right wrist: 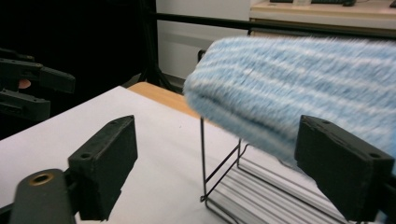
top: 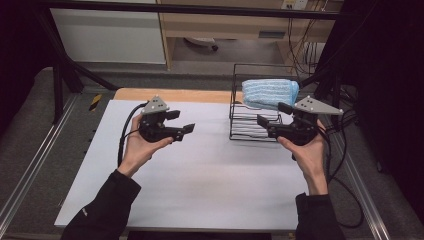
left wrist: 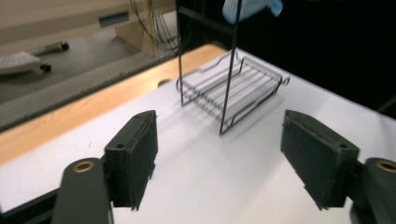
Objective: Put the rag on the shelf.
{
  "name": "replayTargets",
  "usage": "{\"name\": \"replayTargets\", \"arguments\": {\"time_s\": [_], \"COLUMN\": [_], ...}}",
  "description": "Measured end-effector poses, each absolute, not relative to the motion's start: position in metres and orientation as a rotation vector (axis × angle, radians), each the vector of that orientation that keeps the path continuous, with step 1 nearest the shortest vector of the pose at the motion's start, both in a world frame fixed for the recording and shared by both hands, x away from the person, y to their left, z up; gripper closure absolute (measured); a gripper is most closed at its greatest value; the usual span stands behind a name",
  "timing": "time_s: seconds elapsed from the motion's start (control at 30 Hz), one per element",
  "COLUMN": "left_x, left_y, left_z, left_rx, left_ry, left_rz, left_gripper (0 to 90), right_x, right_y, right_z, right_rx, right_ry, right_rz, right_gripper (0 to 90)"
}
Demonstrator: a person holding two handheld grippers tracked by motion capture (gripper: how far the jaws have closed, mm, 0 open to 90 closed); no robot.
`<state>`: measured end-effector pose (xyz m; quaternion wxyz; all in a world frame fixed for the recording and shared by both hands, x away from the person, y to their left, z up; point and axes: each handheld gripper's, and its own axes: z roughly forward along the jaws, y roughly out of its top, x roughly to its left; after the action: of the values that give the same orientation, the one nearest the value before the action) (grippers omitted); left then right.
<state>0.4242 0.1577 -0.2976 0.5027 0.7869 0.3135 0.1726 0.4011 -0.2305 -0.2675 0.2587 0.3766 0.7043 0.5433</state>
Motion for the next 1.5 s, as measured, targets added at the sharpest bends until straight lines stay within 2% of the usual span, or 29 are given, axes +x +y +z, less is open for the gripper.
{"name": "replayTargets", "arguments": {"time_s": [0.23,0.47,0.93,1.3,1.5], "left_x": [0.406,0.39,0.371,0.358,0.356], "left_y": [0.19,0.215,0.254,0.271,0.27], "left_z": [-0.332,-0.364,-0.416,-0.437,-0.442], "left_rx": [1.93,1.913,1.933,1.959,1.979], "left_ry": [0.835,0.895,0.97,0.977,0.967], "left_rz": [0.422,0.427,0.403,0.381,0.381], "left_gripper": [15.0,8.3,8.7,8.7,8.7], "right_x": [0.393,0.385,0.371,0.357,0.357], "right_y": [-0.223,-0.215,-0.233,-0.264,-0.27], "right_z": [-0.291,-0.319,-0.402,-0.44,-0.448], "right_rx": [1.032,1.037,1.123,1.189,1.219], "right_ry": [1.966,2.058,2.23,2.27,2.275], "right_rz": [1.46,1.444,1.405,1.356,1.324], "right_gripper": [6.7,1.6,0.7,0.7,0.7]}}
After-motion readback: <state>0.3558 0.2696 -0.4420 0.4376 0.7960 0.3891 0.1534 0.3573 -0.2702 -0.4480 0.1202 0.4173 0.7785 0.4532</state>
